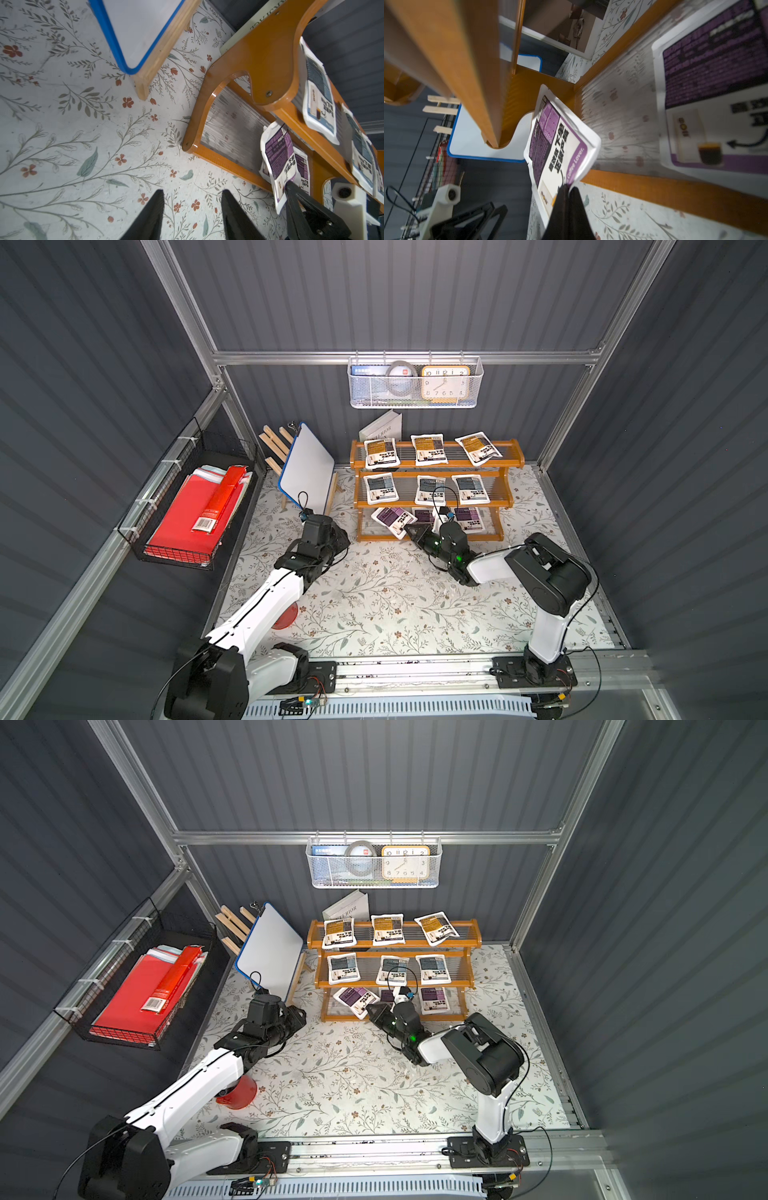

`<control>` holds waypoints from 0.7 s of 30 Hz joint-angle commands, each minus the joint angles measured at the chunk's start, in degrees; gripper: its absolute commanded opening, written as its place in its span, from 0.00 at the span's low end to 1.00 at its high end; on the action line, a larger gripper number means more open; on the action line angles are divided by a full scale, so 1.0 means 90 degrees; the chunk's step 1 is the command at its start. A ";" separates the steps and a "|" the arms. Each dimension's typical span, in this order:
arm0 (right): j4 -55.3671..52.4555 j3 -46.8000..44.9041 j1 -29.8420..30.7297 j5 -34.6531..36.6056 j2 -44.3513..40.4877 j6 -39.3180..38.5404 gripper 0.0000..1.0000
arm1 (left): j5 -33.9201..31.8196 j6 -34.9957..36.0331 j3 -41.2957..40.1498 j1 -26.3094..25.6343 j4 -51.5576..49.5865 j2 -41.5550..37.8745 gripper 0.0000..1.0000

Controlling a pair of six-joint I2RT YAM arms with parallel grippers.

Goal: Place the bagged coffee beans on the shelf by color
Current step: Place the bagged coffee beans on the shelf.

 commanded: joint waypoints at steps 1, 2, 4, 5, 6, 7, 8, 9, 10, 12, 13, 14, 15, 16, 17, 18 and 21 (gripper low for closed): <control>-0.0423 0.0450 0.0108 0.0941 0.0066 0.0964 0.00 | -0.0308 -0.0287 -0.0222 0.0005 -0.0269 -0.0434 0.49; -0.0749 0.0586 0.0146 0.1023 0.0074 0.1168 0.00 | -0.0321 -0.0308 -0.0251 0.0005 -0.0277 -0.0499 0.49; -0.1299 0.0806 0.0255 0.1306 0.0067 0.1511 0.00 | -0.0307 -0.0312 -0.0255 0.0005 -0.0309 -0.0536 0.49; -0.1550 0.0908 0.0289 0.1416 0.0071 0.1715 0.00 | -0.0281 -0.0306 -0.0236 0.0005 -0.0339 -0.0523 0.49; -0.1849 0.1020 0.0346 0.1530 0.0072 0.1921 0.00 | -0.0232 -0.0302 -0.0215 0.0005 -0.0351 -0.0506 0.49; -0.2123 0.1118 0.0385 0.1613 0.0065 0.2091 0.00 | -0.0212 -0.0304 -0.0192 0.0005 -0.0382 -0.0496 0.49; -0.2424 0.1255 0.0431 0.1695 0.0063 0.2243 0.00 | -0.0192 -0.0294 -0.0160 0.0005 -0.0405 -0.0488 0.49; -0.2753 0.1377 0.0468 0.1743 0.0072 0.2381 0.00 | -0.0159 -0.0294 -0.0154 0.0005 -0.0420 -0.0493 0.49; -0.3005 0.1491 0.0506 0.1777 0.0067 0.2492 0.00 | -0.0151 -0.0294 -0.0137 0.0005 -0.0429 -0.0502 0.49; -0.3389 0.1663 0.0591 0.1933 0.0085 0.2638 0.00 | -0.0105 -0.0298 -0.0154 0.0005 -0.0415 -0.0549 0.49; -0.3541 0.1722 0.0631 0.2021 0.0102 0.2712 0.00 | -0.0079 -0.0298 -0.0139 0.0005 -0.0428 -0.0568 0.49; -0.3618 0.1748 0.0656 0.2080 0.0116 0.2786 0.00 | -0.0059 -0.0304 -0.0142 0.0005 -0.0449 -0.0571 0.49; -0.3598 0.1751 0.0675 0.2095 0.0158 0.2826 0.00 | -0.0035 -0.0289 -0.0136 0.0010 -0.0481 -0.0597 0.48; -0.3616 0.1773 0.0685 0.2122 0.0195 0.2892 0.00 | -0.0033 -0.0266 -0.0118 0.0005 -0.0528 -0.0612 0.49; -0.3650 0.1797 0.0691 0.2134 0.0270 0.2984 0.00 | -0.0066 -0.0240 -0.0085 0.0006 -0.0612 -0.0632 0.49; -0.3658 0.1809 0.0696 0.2142 0.0325 0.3050 0.00 | -0.0082 -0.0238 -0.0060 0.0005 -0.0676 -0.0666 0.48; -0.3581 0.1913 0.0725 0.2183 0.0543 0.3177 0.00 | -0.0072 -0.0234 -0.0071 0.0005 -0.0764 -0.0833 0.48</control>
